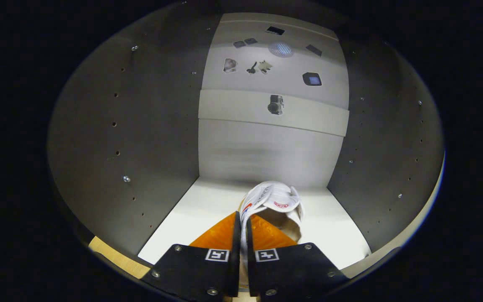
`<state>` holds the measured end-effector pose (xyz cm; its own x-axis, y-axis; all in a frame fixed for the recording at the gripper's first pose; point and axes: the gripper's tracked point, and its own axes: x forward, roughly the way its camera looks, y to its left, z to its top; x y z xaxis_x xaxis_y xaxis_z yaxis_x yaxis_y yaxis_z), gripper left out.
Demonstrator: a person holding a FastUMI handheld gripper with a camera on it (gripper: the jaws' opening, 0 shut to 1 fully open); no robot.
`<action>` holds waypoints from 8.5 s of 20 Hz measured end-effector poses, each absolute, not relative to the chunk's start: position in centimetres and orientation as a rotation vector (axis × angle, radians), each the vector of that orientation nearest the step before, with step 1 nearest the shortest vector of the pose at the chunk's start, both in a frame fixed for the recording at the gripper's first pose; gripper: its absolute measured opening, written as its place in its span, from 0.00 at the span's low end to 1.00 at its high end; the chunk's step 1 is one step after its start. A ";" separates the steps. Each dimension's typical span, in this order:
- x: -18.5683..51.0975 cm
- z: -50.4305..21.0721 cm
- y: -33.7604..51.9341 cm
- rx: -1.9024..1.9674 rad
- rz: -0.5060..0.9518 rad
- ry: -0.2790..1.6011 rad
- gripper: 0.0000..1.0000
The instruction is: Open the shoe cabinet door, grab the shoes and put them into the shoe cabinet, then close the shoe cabinet door.
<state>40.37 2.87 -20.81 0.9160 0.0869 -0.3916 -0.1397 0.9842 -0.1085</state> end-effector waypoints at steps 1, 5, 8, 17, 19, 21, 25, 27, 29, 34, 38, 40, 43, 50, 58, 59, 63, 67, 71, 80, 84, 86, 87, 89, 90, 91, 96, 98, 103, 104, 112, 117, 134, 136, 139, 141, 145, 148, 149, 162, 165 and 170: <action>40.2 -20.8 2.8 -0.137 0.117 0.399 0.16; 40.2 -20.7 2.9 -0.149 0.097 0.393 0.43; 39.7 -20.3 3.2 -0.136 0.106 0.392 0.50; 30.4 -9.5 3.2 -0.069 0.103 0.167 0.93; 26.0 -6.7 2.5 -0.056 0.091 0.111 0.93; 21.1 -4.3 1.6 -0.032 0.074 0.066 0.93; 11.4 -1.9 -0.1 0.023 0.035 0.042 0.93; 7.5 -1.1 -0.6 0.033 0.013 0.028 0.93; 4.1 -0.9 -0.7 0.031 0.001 0.030 0.93; -2.5 0.6 -0.7 0.039 -0.022 0.013 0.93; -5.2 0.9 -0.4 0.032 -0.029 0.012 0.93; -5.9 0.9 -0.5 0.032 -0.039 0.005 0.93; -6.3 0.7 -0.9 0.032 -0.049 0.004 0.93; -6.6 0.5 -1.8 0.041 -0.034 0.020 0.93; -7.8 0.7 -8.1 0.072 -0.111 0.017 0.93; -8.1 0.6 -9.4 0.068 -0.131 0.018 0.93; -9.1 1.0 -15.0 0.046 -0.212 0.009 0.93; -9.5 0.4 -21.0 0.051 -0.285 0.019 0.93; -8.6 -1.0 -25.5 0.046 -0.301 0.041 0.93; -2.6 -3.5 -29.5 0.046 -0.210 0.081 0.93; -2.3 -3.6 -29.3 0.040 -0.206 0.082 0.92; -2.3 -3.4 -28.9 0.039 -0.209 0.085 0.91; -2.4 -3.4 -28.3 0.042 -0.203 0.085 0.90; -2.4 -3.5 -26.0 0.043 -0.169 0.084 0.90; -2.3 -3.5 -25.0 0.039 -0.152 0.081 0.90; -2.1 -3.5 -23.9 0.036 -0.134 0.079 0.90; -0.6 -3.6 -17.3 0.039 -0.014 0.061 0.90; 0.0 -3.5 -15.5 0.054 0.028 0.053 0.90; 2.3 -3.4 -11.2 0.100 0.114 0.037 0.90; 2.6 -3.6 -10.3 0.105 0.132 0.039 0.90; 6.4 -3.9 -5.1 0.146 0.270 0.052 0.94; 9.7 -4.5 -0.8 0.117 0.303 0.058 0.97; 17.8 -5.0 6.2 0.050 0.179 0.046 0.93; 18.3 -5.1 6.4 0.056 0.150 0.043 0.93; 19.2 -5.1 6.7 0.049 0.105 0.033 0.93; 19.4 -5.2 6.9 0.040 0.080 0.026 0.93; 20.2 -5.1 7.2 0.002 0.044 0.015 0.93; 20.6 -5.1 7.4 -0.025 0.019 0.012 0.93; 20.7 -5.1 7.4 -0.030 0.013 0.012 0.93; 20.4 -4.0 8.1 -0.029 0.008 -0.003 0.94; 18.0 -3.7 8.0 -0.030 0.020 0.003 0.94; 12.6 -2.1 6.3 -0.007 0.019 0.003 0.93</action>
<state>12.58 6.28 -2.06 0.9998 0.0191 -0.0028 -0.0191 0.9998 -0.0073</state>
